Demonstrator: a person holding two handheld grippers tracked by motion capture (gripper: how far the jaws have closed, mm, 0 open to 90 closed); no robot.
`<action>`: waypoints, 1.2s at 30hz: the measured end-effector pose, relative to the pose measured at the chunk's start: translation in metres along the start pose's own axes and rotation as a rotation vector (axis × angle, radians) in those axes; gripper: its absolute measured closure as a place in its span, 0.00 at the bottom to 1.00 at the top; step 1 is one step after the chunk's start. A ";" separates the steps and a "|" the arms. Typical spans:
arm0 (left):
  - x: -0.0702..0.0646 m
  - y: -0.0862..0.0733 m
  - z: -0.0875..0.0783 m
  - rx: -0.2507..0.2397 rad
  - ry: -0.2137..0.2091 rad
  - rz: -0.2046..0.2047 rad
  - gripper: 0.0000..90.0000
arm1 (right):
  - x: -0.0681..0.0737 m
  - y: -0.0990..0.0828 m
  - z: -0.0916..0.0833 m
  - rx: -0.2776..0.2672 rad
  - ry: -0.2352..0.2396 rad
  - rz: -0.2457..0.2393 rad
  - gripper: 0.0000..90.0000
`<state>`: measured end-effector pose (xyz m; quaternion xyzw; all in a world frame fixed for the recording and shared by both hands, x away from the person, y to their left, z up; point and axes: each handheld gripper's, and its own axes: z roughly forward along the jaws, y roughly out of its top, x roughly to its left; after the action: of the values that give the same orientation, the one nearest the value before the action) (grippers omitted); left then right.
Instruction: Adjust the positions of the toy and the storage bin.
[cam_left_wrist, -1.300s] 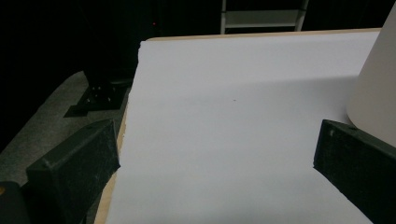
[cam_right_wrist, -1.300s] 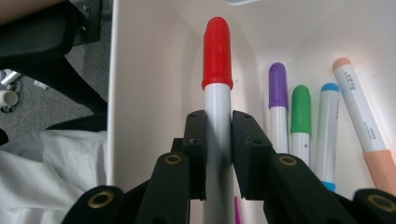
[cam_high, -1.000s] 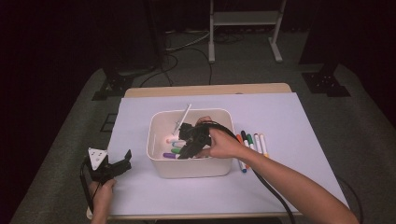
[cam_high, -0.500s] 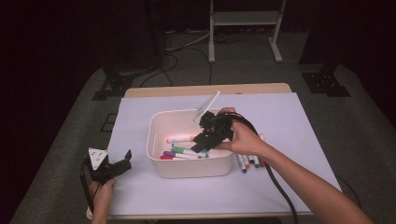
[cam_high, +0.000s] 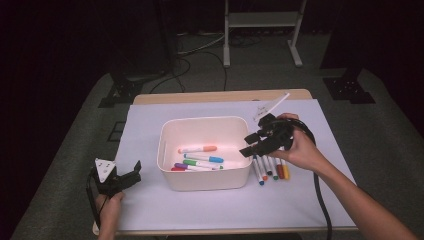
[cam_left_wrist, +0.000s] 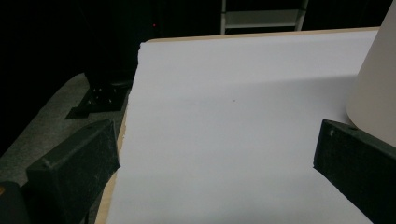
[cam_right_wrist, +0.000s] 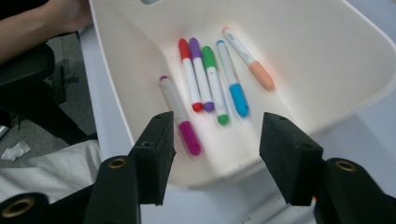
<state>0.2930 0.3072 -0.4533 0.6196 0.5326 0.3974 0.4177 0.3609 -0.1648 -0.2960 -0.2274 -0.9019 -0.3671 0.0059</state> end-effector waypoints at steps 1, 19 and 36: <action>0.000 0.000 0.000 0.000 0.001 -0.005 0.00 | -0.003 -0.005 -0.002 -0.004 -0.007 0.008 0.47; -0.001 0.000 0.000 0.000 0.004 -0.001 0.00 | -0.062 -0.101 -0.004 -0.002 -0.115 0.211 0.42; 0.000 0.000 0.000 0.000 0.002 -0.004 0.00 | -0.088 -0.133 0.015 0.064 -0.210 0.298 0.46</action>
<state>0.2932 0.3067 -0.4535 0.6183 0.5341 0.3972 0.4180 0.3873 -0.2738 -0.4104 -0.3954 -0.8652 -0.3073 -0.0265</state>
